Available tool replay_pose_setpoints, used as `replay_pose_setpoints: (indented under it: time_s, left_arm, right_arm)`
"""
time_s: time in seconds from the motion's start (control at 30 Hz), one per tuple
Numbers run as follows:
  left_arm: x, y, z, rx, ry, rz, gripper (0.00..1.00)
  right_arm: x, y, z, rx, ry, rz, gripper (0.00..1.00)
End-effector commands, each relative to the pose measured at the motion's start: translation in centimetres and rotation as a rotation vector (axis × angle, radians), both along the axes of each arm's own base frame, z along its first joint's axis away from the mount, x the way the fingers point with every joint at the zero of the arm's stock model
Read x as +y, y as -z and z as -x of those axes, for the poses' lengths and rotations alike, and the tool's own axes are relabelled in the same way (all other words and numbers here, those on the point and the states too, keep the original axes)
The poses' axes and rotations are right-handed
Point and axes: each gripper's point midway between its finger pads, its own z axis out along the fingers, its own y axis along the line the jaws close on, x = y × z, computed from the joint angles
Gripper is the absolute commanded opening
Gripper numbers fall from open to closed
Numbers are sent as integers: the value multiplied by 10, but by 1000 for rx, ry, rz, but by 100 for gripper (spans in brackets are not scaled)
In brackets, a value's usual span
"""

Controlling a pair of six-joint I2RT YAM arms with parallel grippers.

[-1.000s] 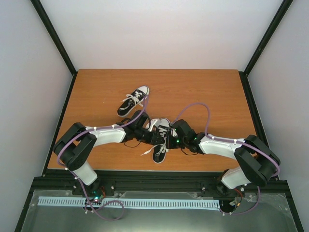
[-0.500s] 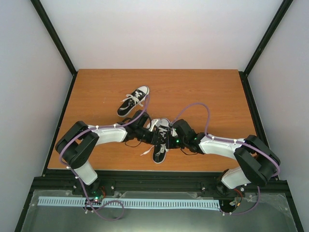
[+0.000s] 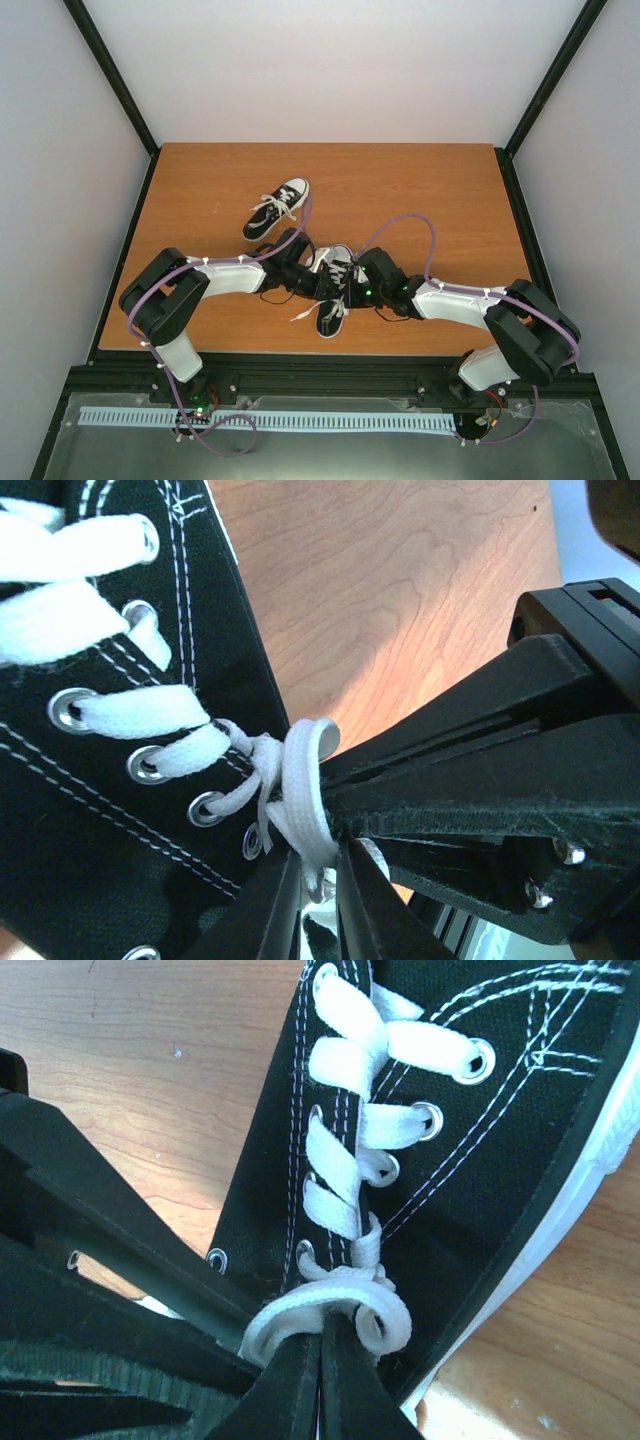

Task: Tie the shoes
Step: Cross the shoelace with the shoelace.

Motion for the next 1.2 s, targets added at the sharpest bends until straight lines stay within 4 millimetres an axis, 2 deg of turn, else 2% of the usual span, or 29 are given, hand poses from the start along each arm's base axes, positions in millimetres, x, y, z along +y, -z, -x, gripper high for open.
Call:
replay_pose_setpoints:
  time_s: [0.0, 0.1, 0.33, 0.43, 0.57, 0.7, 0.97, 1.1, 1.17]
  left_arm:
    - [-10, -11, -14, -68, -12, 32, 9]
    - [-11, -11, -13, -58, -13, 40, 1]
    - [-2, -14, -13, -62, -63, 30, 1]
    - [1, -13, -11, -49, -83, 27, 1]
    - [5, -11, -9, -46, -95, 19, 1]
    - [8, -11, -11, -51, -107, 13, 1]
    - [11, -15, -13, -49, -132, 15, 1]
    - [9, -19, -12, -45, -120, 36, 1]
    - [8, -22, -12, -45, -117, 44, 1]
  right_arm:
    - [12, -14, 1, -22, -34, -67, 3]
    - [12, -13, 2, -18, -30, -65, 3]
    - [6, -13, -2, -33, 1, -35, 3]
    - [-5, -13, -4, -43, 40, 10, 3]
    - [-12, -14, 1, -46, 56, -3, 12]
    - [-15, -13, 4, -43, 53, 4, 16]
    - [-14, -39, 7, -119, 13, -48, 28]
    - [-10, -52, 9, -141, 1, -77, 39]
    - [-5, -56, 9, -151, 0, -78, 40]
